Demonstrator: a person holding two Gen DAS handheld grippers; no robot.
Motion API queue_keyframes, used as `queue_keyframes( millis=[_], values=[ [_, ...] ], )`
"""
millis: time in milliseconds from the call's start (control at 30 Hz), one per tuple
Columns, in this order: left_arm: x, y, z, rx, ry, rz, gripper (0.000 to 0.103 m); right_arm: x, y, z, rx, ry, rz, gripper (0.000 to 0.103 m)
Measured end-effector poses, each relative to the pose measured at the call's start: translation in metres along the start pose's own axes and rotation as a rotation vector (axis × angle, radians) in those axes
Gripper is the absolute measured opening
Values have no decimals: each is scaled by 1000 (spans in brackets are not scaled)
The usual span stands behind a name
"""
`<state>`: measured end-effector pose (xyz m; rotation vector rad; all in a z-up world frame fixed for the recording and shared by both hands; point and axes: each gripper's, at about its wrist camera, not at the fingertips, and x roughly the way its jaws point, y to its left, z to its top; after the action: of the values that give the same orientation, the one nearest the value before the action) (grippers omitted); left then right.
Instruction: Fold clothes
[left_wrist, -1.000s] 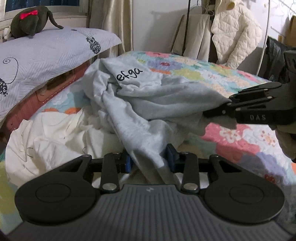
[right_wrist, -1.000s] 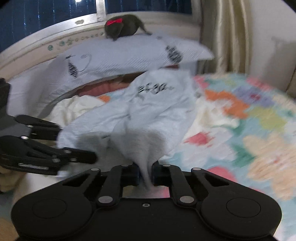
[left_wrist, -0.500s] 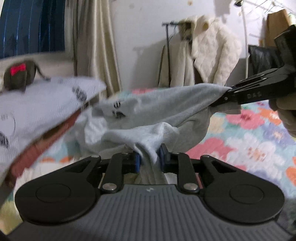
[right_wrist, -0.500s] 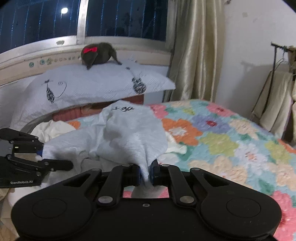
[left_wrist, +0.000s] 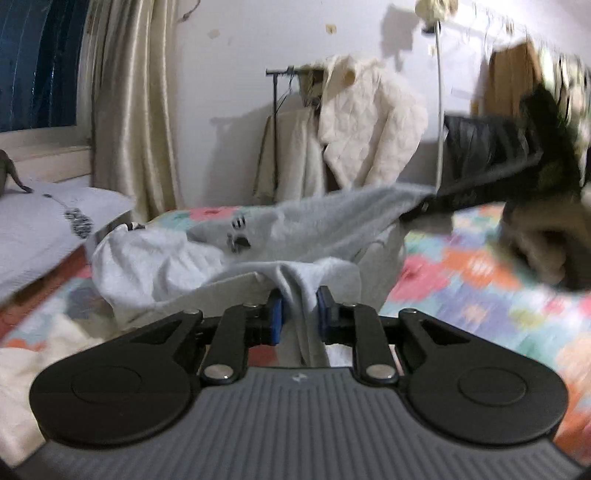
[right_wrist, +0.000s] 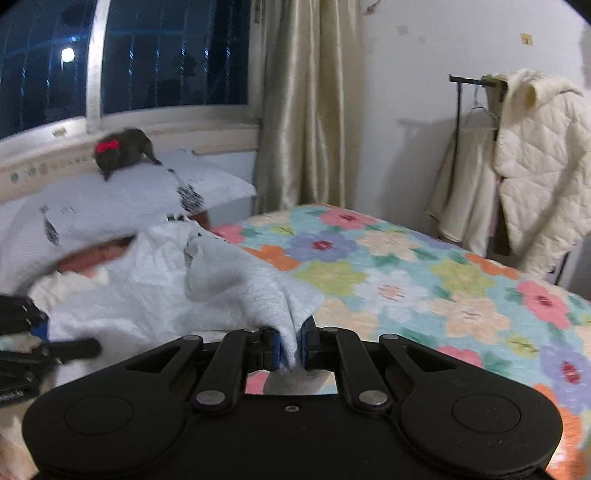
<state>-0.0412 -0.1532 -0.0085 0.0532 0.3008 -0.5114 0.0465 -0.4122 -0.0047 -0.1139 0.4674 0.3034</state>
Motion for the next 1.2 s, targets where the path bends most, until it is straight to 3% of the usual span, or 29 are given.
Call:
queue_keyframes(
  millis=[100,167,300,433,533,667,733,833,933,1000,1200],
  values=[
    [-1,-19,7,17,-34,-54,17,-6,-28,5,12,-3,-61,10],
    [5,-29,4,23,-14,-91,17,-15,-46,11,22,-29,-114,10],
    [24,-47,-9,-62,50,-177,14,-32,-75,13,48,-58,-194,10],
    [37,-80,-14,-52,73,-268,14,-34,-92,-2,61,-18,-245,10],
    [48,-91,-16,-141,88,-338,14,-36,-108,-14,93,1,-282,10],
    [61,-105,-24,-157,96,-360,14,-35,-130,-28,122,24,-338,10],
    [70,-105,-36,-213,126,-377,15,-30,-138,-36,135,47,-350,10],
    [92,-96,-60,-303,283,-329,16,-21,-143,-48,149,92,-350,11],
    [107,-87,-79,-333,398,-278,17,-13,-149,-62,201,170,-348,20],
    [107,-83,-78,-347,397,-286,17,-13,-151,-71,245,207,-362,32],
    [99,-82,-70,-343,344,-335,16,-44,-140,-98,376,229,-335,52]
  ],
)
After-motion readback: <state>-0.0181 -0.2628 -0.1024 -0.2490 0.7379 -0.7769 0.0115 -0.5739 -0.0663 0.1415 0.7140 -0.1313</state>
